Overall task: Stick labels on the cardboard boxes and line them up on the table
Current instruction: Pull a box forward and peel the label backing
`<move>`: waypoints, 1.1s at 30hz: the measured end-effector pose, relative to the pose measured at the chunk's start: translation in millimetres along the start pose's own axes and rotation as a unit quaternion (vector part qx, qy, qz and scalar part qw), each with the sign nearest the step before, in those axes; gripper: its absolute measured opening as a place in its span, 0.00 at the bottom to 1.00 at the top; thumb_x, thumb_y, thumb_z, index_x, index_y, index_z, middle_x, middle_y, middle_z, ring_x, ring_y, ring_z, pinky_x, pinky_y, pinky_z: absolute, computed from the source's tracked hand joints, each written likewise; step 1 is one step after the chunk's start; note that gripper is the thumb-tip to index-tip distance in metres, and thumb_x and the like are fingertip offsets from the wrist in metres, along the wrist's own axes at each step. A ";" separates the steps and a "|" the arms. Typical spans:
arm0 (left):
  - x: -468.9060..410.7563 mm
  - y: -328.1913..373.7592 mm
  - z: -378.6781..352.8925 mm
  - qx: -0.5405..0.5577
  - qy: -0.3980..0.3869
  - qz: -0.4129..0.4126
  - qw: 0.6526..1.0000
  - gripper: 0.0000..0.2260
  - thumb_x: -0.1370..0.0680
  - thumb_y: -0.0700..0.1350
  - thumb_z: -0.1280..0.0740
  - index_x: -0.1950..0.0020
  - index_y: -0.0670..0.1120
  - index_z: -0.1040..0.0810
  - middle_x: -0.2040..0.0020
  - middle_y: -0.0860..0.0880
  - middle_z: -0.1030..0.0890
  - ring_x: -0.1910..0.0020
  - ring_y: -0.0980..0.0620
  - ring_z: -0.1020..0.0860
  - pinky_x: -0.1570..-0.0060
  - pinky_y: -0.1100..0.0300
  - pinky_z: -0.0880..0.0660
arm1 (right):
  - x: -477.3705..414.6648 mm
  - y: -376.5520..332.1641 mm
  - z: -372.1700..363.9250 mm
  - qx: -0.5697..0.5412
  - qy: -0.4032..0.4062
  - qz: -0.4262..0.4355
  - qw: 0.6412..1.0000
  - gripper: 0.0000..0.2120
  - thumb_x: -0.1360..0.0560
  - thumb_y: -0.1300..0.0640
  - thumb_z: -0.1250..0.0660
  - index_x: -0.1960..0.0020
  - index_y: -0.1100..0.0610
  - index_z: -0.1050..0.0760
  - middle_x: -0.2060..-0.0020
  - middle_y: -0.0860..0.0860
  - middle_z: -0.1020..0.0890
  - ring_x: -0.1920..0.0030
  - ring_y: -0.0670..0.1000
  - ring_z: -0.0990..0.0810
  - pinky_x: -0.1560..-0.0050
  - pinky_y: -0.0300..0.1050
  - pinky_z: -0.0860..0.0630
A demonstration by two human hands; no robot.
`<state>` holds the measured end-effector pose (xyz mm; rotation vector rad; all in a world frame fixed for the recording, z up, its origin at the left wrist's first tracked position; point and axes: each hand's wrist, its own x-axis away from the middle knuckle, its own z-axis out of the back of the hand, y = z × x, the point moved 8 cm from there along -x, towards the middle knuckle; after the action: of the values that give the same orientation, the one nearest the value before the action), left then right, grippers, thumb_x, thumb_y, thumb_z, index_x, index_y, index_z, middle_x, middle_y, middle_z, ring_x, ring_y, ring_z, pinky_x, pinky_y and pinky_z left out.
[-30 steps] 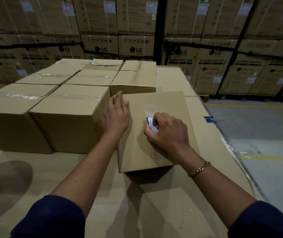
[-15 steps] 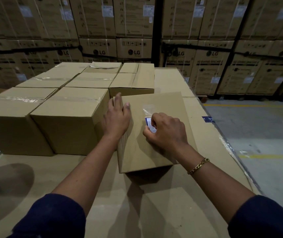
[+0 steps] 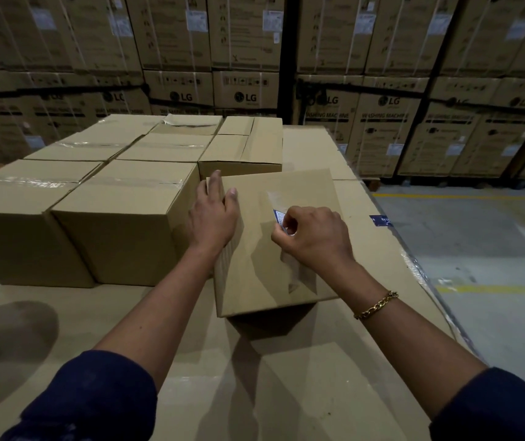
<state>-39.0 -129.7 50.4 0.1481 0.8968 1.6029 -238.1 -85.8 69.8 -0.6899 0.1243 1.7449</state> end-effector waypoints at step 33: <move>2.3 1.9 -2.1 -0.027 -0.031 0.000 0.999 0.48 0.29 0.75 0.37 0.19 0.49 0.46 0.20 0.42 0.42 0.24 0.38 0.38 0.28 0.41 0.38 | 57.1 104.2 16.8 -0.466 -0.121 -0.321 0.816 0.07 0.19 0.53 0.32 0.53 0.53 0.18 0.62 0.48 0.14 0.59 0.48 0.18 0.57 0.47 0.25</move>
<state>-42.3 -128.6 49.3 0.1587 0.8054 1.6121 -347.2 -61.1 26.6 -1.0317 -1.0991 1.1235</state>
